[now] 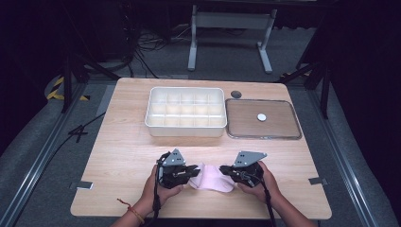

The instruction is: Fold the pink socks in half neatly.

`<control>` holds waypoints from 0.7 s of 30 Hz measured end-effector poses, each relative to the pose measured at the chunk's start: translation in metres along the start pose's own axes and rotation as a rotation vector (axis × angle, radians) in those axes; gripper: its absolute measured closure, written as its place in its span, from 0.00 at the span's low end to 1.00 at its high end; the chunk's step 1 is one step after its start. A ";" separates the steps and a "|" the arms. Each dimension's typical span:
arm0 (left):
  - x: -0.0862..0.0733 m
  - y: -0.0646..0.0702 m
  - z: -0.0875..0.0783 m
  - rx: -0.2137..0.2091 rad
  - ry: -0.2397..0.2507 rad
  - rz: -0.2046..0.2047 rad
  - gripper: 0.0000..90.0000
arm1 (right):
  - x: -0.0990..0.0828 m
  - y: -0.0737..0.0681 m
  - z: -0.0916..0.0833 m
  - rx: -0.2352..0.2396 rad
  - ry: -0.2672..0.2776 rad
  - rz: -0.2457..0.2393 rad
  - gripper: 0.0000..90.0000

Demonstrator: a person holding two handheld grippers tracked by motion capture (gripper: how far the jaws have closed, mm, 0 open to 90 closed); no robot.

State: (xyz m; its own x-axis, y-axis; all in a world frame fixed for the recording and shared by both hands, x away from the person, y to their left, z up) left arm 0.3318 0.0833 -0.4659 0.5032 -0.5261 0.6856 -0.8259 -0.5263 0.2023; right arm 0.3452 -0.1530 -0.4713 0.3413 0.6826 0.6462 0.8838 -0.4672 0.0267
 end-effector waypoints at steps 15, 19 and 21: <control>0.014 0.005 0.000 0.027 -0.043 0.061 0.89 | -0.016 0.004 0.010 -0.009 -0.069 -0.018 0.97; 0.020 0.009 0.004 0.043 -0.067 0.089 0.89 | -0.017 0.004 0.012 -0.003 -0.062 -0.013 0.98; 0.021 0.011 0.006 0.049 -0.079 0.100 0.89 | -0.017 0.003 0.012 -0.005 -0.063 -0.015 0.98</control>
State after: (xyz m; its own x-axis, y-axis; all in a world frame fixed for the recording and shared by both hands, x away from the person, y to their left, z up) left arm 0.3349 0.0626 -0.4529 0.4391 -0.6272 0.6433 -0.8605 -0.4995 0.1002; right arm 0.3464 -0.1595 -0.4909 0.3482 0.7235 0.5960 0.8872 -0.4597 0.0397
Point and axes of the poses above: each handheld gripper's, and its own axes: z roughly forward along the jaws, x roughly out of its top, y roughly to its right, the point moved 3 cm from there along z, roughly forward along the jaws, and after that the axes turned 9 degrees about -y, right-handed, at the moved point
